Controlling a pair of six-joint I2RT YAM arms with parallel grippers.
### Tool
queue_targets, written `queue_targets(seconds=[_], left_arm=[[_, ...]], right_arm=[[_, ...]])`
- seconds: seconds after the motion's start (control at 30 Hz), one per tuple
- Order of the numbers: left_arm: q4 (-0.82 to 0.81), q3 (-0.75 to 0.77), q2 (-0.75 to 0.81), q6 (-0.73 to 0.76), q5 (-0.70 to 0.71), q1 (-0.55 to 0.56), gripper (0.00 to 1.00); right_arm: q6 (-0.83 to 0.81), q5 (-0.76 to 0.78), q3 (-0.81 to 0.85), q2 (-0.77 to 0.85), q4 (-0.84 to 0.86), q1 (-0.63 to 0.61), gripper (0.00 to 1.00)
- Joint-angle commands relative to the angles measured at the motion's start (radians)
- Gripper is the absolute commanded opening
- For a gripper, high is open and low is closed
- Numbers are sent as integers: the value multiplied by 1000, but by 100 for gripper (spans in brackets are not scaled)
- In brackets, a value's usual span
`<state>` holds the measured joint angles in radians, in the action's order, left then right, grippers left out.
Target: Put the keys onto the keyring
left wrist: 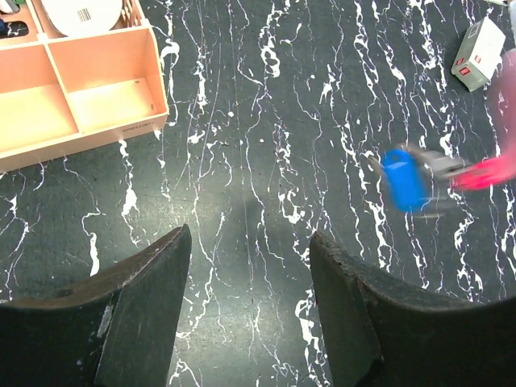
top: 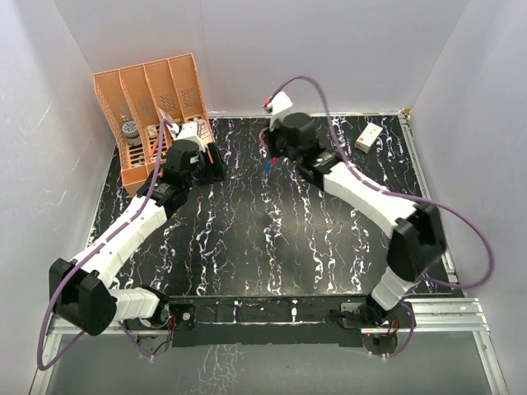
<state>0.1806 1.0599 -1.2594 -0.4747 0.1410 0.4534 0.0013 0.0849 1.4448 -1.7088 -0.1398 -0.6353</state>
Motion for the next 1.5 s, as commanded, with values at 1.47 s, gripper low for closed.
queue_targets(seconds=[1.47], left_arm=[[-671, -128, -42, -85, -563, -4, 61]], right_arm=[[329, -393, -185, 278, 446, 161, 0]])
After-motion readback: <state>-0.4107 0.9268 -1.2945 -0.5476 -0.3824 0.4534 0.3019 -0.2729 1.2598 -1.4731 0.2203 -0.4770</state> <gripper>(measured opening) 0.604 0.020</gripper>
